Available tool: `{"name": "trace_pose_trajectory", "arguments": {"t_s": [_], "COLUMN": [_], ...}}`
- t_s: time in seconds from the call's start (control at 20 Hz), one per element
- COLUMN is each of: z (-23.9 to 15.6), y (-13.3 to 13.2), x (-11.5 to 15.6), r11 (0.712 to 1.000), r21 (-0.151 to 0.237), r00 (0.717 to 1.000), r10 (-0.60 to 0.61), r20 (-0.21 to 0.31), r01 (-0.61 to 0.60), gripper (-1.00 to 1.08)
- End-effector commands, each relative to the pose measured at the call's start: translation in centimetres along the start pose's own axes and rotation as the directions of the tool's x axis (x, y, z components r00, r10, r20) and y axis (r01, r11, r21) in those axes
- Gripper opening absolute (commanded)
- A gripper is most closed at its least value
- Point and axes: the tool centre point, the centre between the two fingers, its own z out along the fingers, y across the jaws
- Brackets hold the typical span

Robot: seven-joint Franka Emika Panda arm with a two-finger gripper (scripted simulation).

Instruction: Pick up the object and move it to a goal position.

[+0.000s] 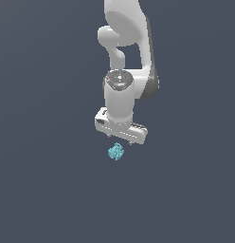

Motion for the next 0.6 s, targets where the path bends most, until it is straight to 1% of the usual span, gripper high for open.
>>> {"name": "trace_pose_trajectory", "arguments": {"t_s": [0.0,0.25,0.55], "z": [1.1,3.0,4.6], "y": [0.3,0.7,1.1], "x": [0.3,0.7,1.1], "r11": [0.997,0.98,0.954], "r21": [-0.006,-0.018,-0.03], "r00": [0.997,0.98,0.955], "r10": [0.076,0.201,0.298], "r20": [0.005,0.011,0.012], "r01": [-0.076,-0.2,-0.297], "gripper": [1.0,1.0,1.0]}}
